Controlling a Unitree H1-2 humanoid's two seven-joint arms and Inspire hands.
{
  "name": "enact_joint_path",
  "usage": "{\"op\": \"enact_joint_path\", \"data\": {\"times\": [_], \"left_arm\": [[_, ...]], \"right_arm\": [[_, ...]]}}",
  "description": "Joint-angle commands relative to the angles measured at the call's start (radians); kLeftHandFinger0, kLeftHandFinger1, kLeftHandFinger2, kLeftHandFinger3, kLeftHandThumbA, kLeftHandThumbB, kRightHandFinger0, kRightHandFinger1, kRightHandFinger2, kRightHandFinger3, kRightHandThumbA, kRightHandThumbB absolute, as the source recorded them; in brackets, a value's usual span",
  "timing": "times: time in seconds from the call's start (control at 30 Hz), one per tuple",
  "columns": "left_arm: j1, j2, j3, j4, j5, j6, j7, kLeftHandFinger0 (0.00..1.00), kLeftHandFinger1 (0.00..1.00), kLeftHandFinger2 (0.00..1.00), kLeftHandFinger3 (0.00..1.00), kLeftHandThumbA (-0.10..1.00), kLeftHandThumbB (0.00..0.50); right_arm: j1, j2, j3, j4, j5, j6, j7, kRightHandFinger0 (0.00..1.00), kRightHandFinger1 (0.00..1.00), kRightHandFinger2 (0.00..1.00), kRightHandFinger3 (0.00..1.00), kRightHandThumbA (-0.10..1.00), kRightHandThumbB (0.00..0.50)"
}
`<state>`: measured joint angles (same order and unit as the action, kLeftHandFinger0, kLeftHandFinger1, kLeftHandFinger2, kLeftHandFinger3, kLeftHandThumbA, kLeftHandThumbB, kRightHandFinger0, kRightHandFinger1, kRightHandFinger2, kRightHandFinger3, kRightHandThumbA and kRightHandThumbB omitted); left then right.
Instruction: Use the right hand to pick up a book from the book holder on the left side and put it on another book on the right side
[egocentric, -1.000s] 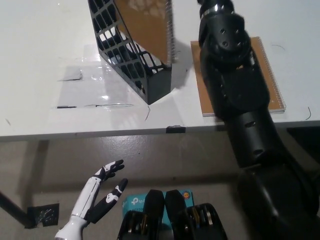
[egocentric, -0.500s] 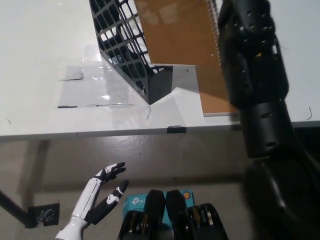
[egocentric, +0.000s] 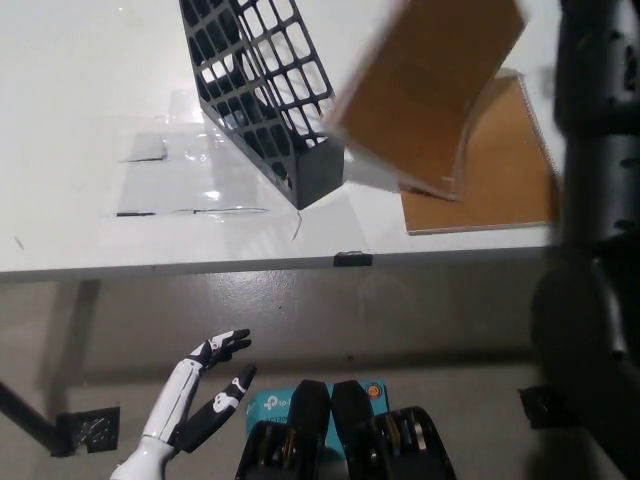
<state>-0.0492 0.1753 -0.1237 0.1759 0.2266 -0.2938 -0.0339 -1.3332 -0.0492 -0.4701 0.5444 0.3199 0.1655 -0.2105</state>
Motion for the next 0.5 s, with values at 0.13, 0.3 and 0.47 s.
{"op": "enact_joint_path", "data": {"times": [0.13, 0.3, 0.47], "left_arm": [[0.017, -0.002, 0.008, -0.011, -0.013, -0.029, 0.002, 0.88, 0.86, 0.79, 0.81, 0.77, 0.106], [0.023, -0.002, 0.007, 0.0, -0.003, -0.047, 0.01, 0.89, 0.86, 0.8, 0.83, 0.79, 0.097], [0.019, -0.002, 0.013, -0.008, -0.011, -0.03, 0.006, 0.9, 0.88, 0.81, 0.83, 0.84, 0.116]], "right_arm": [[-0.058, -0.069, -0.067, 0.039, 0.127, 0.073, -0.017, 0.0, 0.4, 0.89, 1.0, -0.1, 0.045], [-0.02, -0.072, -0.067, 0.112, 0.13, 0.041, -0.008, 0.0, 0.39, 0.89, 1.0, -0.1, 0.055], [-0.011, -0.095, -0.034, 0.203, 0.112, 0.019, 0.031, 0.0, 0.38, 0.84, 0.91, -0.1, 0.132]]}}
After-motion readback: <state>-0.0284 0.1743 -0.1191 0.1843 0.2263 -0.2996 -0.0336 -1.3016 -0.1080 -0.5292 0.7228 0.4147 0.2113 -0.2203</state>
